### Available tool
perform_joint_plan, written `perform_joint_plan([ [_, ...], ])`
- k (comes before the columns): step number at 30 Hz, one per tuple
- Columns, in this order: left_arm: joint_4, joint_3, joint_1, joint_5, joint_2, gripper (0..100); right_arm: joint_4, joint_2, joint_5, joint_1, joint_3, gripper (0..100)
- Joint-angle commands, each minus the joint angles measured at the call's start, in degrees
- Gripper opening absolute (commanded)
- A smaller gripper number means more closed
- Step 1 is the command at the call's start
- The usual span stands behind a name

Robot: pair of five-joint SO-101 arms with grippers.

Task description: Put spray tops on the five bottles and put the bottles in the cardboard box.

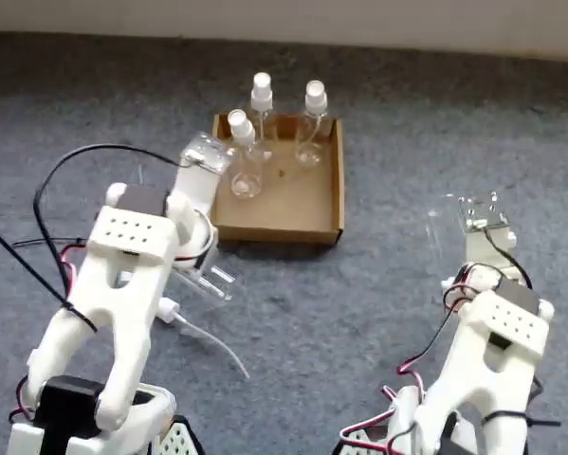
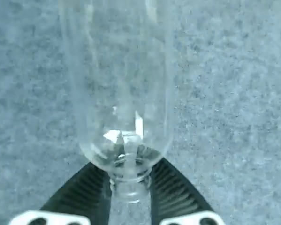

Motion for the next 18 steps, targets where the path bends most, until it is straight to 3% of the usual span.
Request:
perform_joint_plan([
  [1, -2.73, 2.33, 1.54, 1.14, -0.75, 13, -1.54, 11.56, -4.22, -0.31, -9.8, 0.4],
  [5, -4.4, 4.18, 0.92, 1.23, -0.84, 13, 0.75, 20.53, -10.29, -0.31, -15.25, 3.5],
  [12, -4.48, 4.79, -0.04, 4.4, -5.85, 13, 1.36, 24.04, -10.37, -0.84, -16.22, 20.3],
  [18, -8.79, 12.0, -1.45, 4.22, -18.24, 13, 1.54, 24.04, -10.29, -2.51, -16.31, 22.1],
])
